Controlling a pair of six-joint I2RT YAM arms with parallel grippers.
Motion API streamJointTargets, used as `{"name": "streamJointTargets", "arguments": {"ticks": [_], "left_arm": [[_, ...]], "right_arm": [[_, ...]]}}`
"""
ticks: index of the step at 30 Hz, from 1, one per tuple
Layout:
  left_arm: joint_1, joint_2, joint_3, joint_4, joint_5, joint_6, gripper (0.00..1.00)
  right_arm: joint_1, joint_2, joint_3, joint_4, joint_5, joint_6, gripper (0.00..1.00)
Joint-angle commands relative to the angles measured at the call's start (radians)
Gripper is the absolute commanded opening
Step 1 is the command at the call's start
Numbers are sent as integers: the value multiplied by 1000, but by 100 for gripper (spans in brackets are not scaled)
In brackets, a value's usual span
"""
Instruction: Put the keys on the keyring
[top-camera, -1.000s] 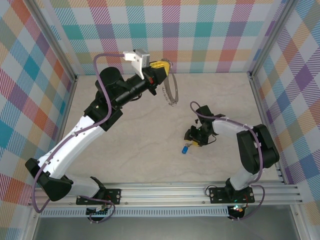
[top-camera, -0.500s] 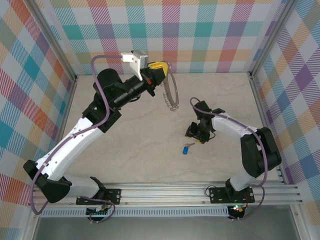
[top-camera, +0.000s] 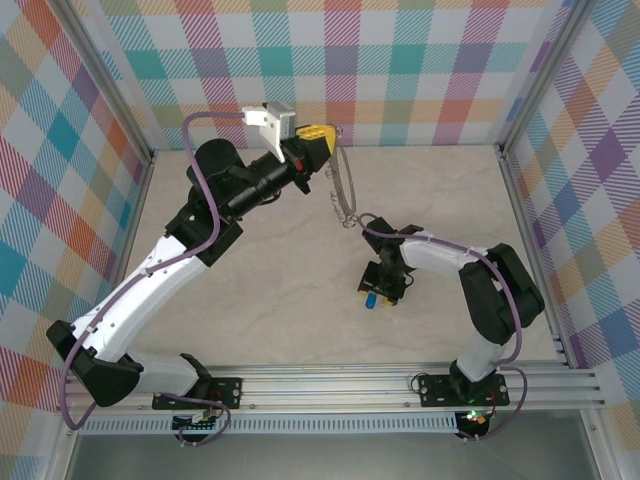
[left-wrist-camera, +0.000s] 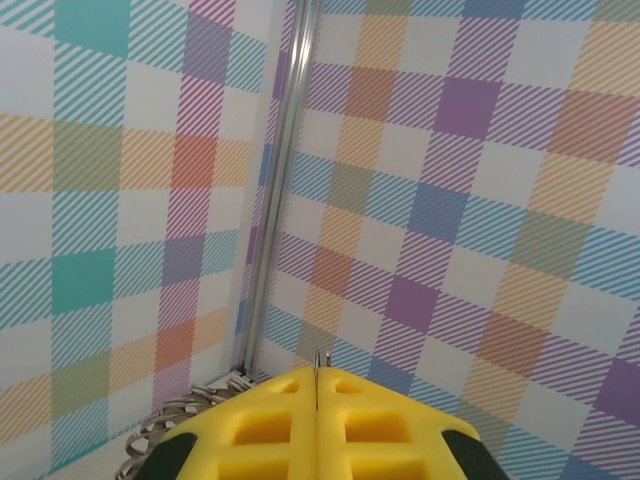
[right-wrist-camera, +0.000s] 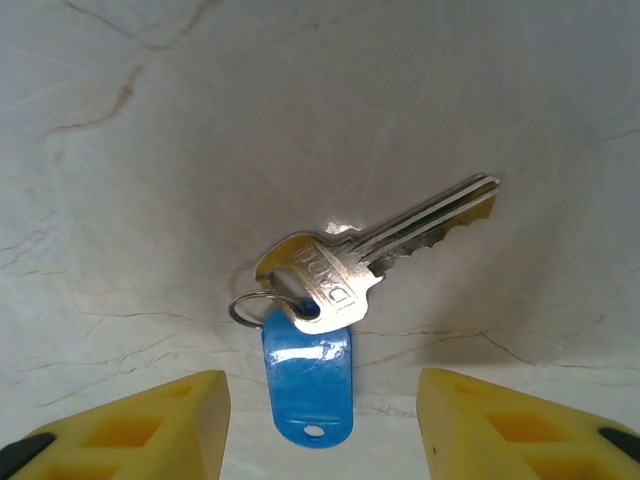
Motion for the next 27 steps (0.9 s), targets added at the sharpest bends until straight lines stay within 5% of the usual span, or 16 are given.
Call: {"name": "streamJointTargets", "arguments": {"ticks": [1,11,27], "left_arm": [[-7,-39,-2,79,-10,15,0],[-7,-45,-10,82,-17,18,0],[-8,-56,-15,76,-34,25,0]], "right_arm": [[6,30,26,-9,13,33,52],[7,133,122,-12,25,-10,47],[-15,129,154,5,21,-310,16]]}}
